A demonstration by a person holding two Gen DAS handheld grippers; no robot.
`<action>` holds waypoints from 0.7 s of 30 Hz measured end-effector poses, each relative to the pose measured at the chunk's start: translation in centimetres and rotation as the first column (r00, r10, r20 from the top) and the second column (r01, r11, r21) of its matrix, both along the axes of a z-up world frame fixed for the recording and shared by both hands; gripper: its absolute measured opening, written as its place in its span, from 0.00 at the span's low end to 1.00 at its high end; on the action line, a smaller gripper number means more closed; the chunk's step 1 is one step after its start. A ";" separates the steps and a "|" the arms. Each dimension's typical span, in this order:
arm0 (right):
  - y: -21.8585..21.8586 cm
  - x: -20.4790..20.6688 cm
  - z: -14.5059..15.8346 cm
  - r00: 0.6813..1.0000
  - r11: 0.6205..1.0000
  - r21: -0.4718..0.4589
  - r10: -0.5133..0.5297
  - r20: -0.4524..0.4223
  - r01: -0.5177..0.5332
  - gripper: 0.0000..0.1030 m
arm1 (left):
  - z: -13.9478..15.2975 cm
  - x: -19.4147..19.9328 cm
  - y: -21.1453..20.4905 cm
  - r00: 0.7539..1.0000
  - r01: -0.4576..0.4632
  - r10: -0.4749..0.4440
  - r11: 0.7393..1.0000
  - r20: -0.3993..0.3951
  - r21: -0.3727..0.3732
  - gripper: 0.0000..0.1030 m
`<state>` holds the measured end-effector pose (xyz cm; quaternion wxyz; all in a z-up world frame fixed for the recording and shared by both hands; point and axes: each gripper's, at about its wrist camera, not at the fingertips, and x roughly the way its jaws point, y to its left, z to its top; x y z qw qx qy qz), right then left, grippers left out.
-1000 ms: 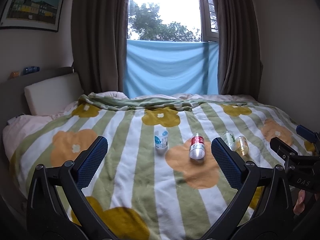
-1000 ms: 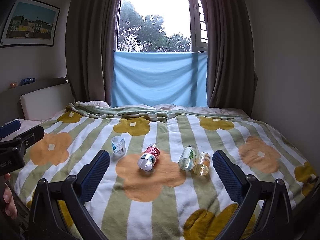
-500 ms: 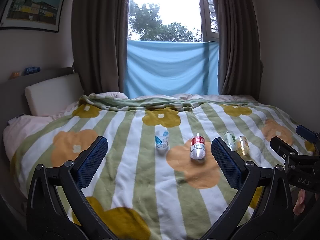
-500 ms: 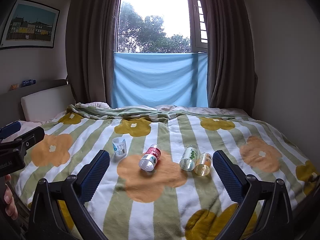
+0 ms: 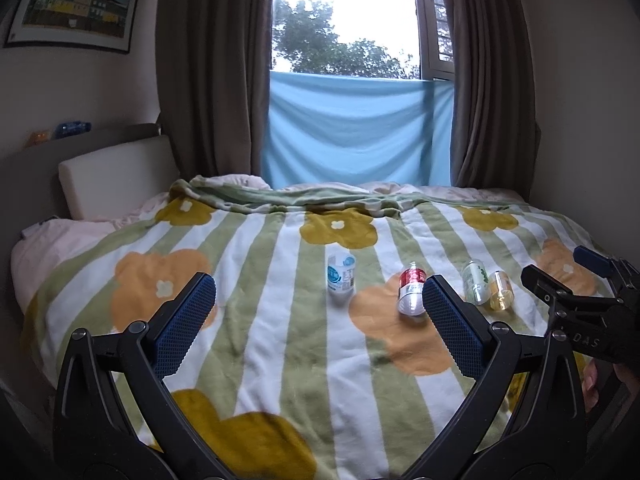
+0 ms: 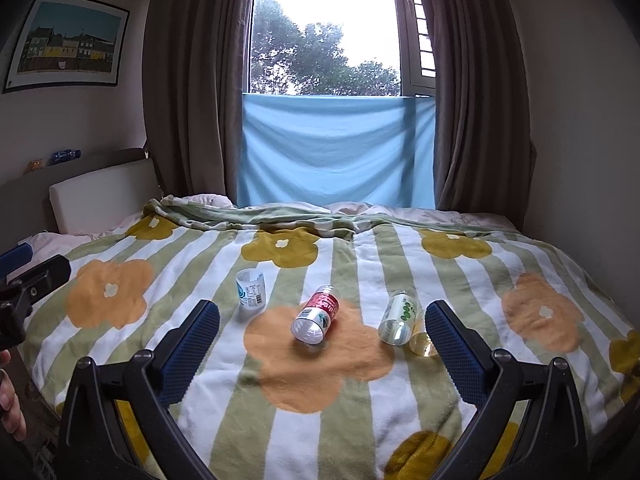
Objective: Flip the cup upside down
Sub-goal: 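Move the right tool to the clear blue-labelled cup and grasp it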
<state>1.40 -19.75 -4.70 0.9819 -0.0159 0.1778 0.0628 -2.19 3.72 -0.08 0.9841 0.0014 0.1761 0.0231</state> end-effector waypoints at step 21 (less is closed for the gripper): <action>14.9 29.2 -15.2 0.927 0.973 -0.037 0.207 -0.312 -0.230 0.94 | -5.3 6.4 8.9 0.977 -0.177 0.173 0.984 -0.125 -0.018 1.00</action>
